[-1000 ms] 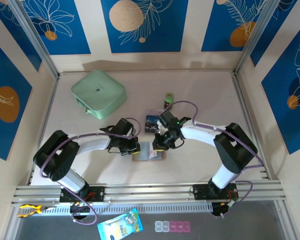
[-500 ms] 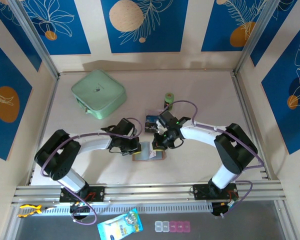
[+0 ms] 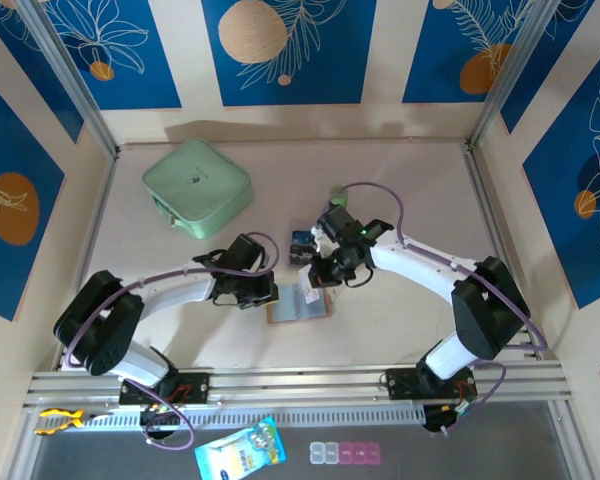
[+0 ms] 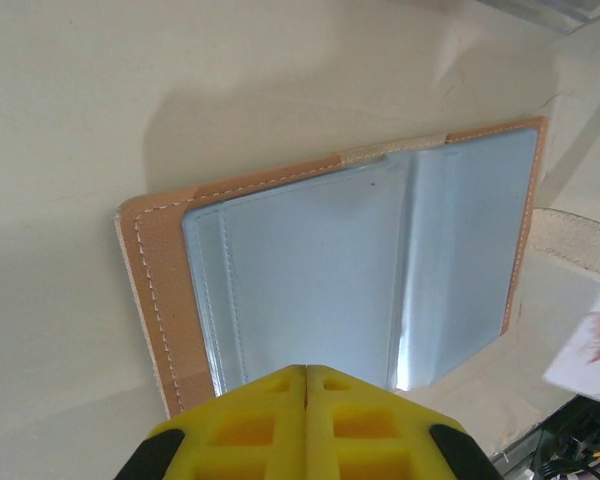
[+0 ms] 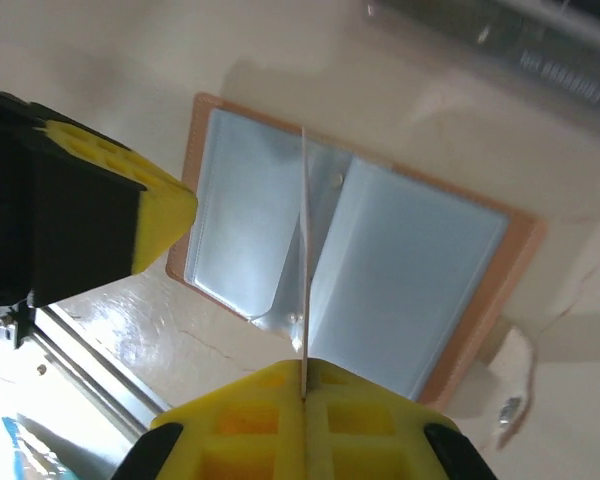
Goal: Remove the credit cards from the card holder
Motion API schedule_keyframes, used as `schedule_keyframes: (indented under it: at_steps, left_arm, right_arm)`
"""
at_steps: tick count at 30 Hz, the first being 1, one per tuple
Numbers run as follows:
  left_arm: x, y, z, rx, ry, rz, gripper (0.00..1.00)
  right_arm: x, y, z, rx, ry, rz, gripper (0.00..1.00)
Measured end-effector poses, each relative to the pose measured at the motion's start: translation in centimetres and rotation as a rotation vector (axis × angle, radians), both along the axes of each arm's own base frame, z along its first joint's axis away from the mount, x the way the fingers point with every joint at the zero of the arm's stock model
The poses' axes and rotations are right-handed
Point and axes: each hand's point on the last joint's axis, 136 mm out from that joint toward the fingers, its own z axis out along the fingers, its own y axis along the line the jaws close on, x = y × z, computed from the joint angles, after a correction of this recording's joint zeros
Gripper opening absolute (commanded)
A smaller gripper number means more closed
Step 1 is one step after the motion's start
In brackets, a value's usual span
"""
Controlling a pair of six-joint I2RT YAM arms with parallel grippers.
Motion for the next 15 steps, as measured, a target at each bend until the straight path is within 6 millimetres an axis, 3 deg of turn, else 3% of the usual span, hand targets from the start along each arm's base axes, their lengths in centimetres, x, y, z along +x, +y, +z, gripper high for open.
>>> schedule_keyframes:
  at_steps: [9, 15]
  left_arm:
    - [-0.1, 0.1, -1.1, 0.020, 0.015, -0.014, 0.06]
    - [-0.1, 0.2, -2.0, 0.039, 0.028, -0.033, 0.05]
  right_arm:
    - [2.9, -0.6, 5.0, -0.090, -0.313, 0.412, 0.00]
    - [5.0, -1.3, 6.1, -0.163, -0.412, 0.613, 0.00]
